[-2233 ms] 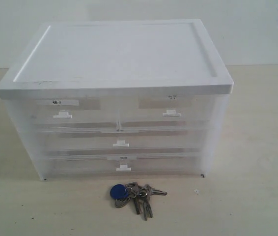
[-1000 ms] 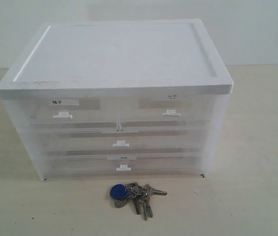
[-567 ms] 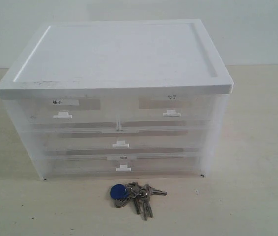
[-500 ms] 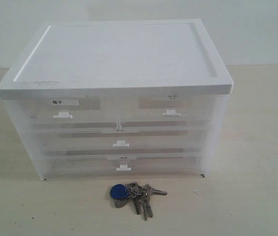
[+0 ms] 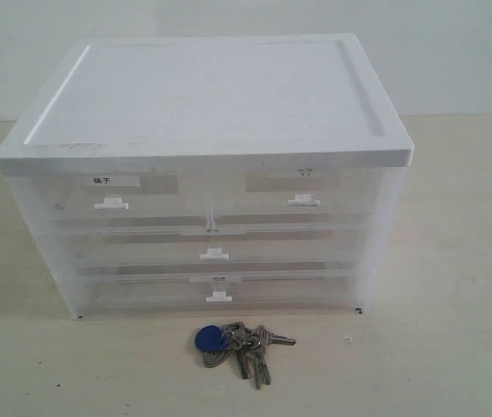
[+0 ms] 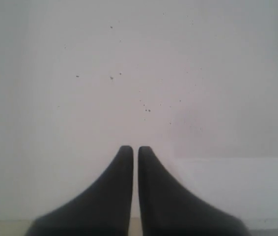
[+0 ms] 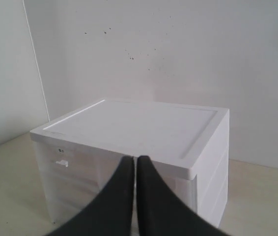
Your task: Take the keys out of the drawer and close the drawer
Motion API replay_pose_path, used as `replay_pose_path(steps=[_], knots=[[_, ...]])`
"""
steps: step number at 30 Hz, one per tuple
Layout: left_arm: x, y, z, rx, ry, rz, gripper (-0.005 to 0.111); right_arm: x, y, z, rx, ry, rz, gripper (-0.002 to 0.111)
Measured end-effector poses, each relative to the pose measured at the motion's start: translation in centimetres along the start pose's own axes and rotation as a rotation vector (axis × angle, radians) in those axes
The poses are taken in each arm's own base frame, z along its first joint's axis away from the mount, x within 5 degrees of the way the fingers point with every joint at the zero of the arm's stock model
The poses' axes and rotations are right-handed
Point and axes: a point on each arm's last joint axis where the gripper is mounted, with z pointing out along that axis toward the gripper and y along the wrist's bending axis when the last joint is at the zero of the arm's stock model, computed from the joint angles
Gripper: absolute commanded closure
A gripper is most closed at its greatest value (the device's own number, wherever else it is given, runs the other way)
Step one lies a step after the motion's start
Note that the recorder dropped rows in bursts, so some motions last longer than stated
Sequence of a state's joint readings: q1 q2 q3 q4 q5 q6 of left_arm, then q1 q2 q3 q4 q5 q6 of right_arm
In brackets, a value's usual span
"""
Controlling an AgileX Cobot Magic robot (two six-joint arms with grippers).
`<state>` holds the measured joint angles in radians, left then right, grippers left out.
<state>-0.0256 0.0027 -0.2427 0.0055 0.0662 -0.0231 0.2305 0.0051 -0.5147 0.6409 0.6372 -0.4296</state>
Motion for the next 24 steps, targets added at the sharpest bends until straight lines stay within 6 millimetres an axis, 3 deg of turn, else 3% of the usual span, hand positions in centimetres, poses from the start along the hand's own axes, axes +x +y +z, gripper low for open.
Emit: replay_pose_path(steps=[4, 10, 24], knots=[[3.5, 0.1, 0.3, -0.001, 0.043, 0.013, 0.102, 0.0, 0.0, 0.0, 0.000, 0.000, 0.000, 0.108], [6.6, 0.2, 0.2, -0.024, 0.121, 0.054, 0.102, 0.0, 0.0, 0.0, 0.000, 0.000, 0.000, 0.108], [8.6, 0.8, -0.2, -0.112, 0.290, 0.072, 0.102, 0.0, 0.0, 0.0, -0.002, 0.004, 0.000, 0.108]])
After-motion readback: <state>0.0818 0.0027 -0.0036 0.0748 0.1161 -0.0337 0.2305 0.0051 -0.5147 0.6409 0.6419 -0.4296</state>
